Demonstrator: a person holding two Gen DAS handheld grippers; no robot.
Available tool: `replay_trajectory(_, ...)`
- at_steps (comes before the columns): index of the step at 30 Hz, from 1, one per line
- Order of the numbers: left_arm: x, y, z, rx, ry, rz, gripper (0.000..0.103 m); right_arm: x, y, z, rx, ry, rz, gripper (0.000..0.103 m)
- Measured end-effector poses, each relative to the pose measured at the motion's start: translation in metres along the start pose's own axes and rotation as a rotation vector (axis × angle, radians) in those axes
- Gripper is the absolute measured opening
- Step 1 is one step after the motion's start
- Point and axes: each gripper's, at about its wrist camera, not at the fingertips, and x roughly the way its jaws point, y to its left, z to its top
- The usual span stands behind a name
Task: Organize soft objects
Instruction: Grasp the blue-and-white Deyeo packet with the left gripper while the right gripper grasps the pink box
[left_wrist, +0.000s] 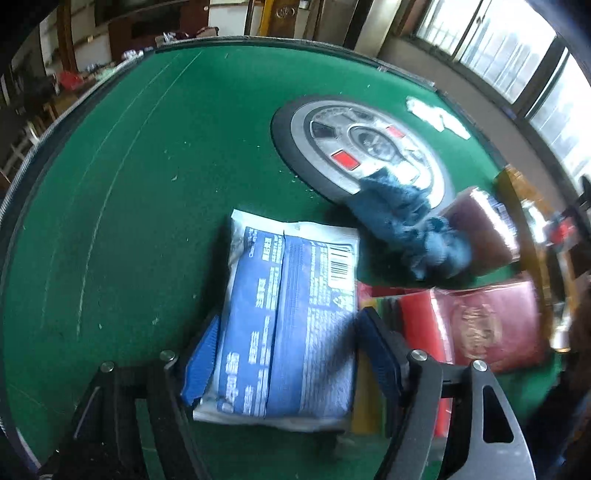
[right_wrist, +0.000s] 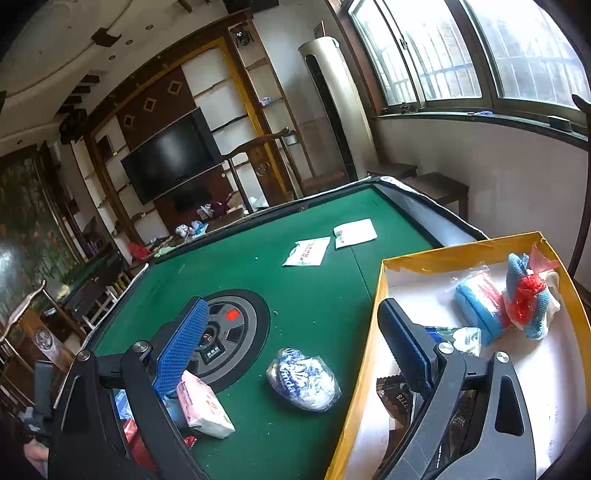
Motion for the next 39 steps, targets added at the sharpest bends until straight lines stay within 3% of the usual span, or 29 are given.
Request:
replay_trajectory(4,0.009,-0.013,0.002,0.079,-0.011,0.138,0.08,0.0,0.0,0.001,-0.003,-0.001,-0.001,0.094)
replay_trajectory(6,0.013,-0.016,0.004,0.102,-0.023,0.171,0.081,0.0,0.0,0.001,-0.006,-0.002,-0.003,0.094)
replay_trajectory(9,0.011,-0.008,0.003,0.072,-0.056,0.194,0.071,0.0,0.002,0.002,-0.014,-0.002,-0.005,0.094)
replay_trajectory(13,0.002,0.015,-0.005,0.005,-0.127,0.217,0.068,0.0,0.01,0.0,-0.035,-0.003,0.013,0.094)
replay_trajectory(17,-0.009,0.047,-0.006,-0.147,-0.214,0.127,0.067,-0.002,0.036,-0.011,-0.117,-0.003,0.087,0.094)
replay_trajectory(19,-0.011,0.059,-0.004,-0.211,-0.235,0.084,0.067,0.0,0.059,-0.023,-0.181,0.047,0.187,0.094)
replay_trajectory(23,-0.01,0.063,-0.002,-0.236,-0.266,0.072,0.067,-0.004,0.102,-0.05,-0.196,0.159,0.384,0.094)
replay_trajectory(24,-0.01,0.063,-0.002,-0.232,-0.269,0.072,0.067,-0.005,0.113,-0.057,-0.226,0.176,0.388,0.091)
replay_trajectory(28,-0.007,0.056,-0.002,-0.203,-0.267,0.092,0.067,0.005,0.141,-0.08,-0.396,0.238,0.291,0.071)
replay_trajectory(32,-0.005,0.051,0.001,-0.202,-0.257,0.086,0.067,0.036,0.113,-0.062,-0.301,0.263,0.166,0.069)
replay_trajectory(34,-0.007,0.055,0.001,-0.212,-0.254,0.078,0.067,0.058,0.112,-0.06,-0.397,0.298,0.019,0.069)
replay_trajectory(37,-0.006,0.056,0.001,-0.223,-0.251,0.065,0.067,0.082,0.112,-0.066,-0.404,0.393,0.074,0.066)
replay_trajectory(38,-0.006,0.056,0.002,-0.223,-0.251,0.065,0.067,0.089,0.113,-0.07,-0.409,0.418,0.069,0.06)
replay_trajectory(39,-0.006,0.055,0.002,-0.223,-0.25,0.063,0.067,0.096,0.113,-0.074,-0.42,0.443,0.049,0.042)
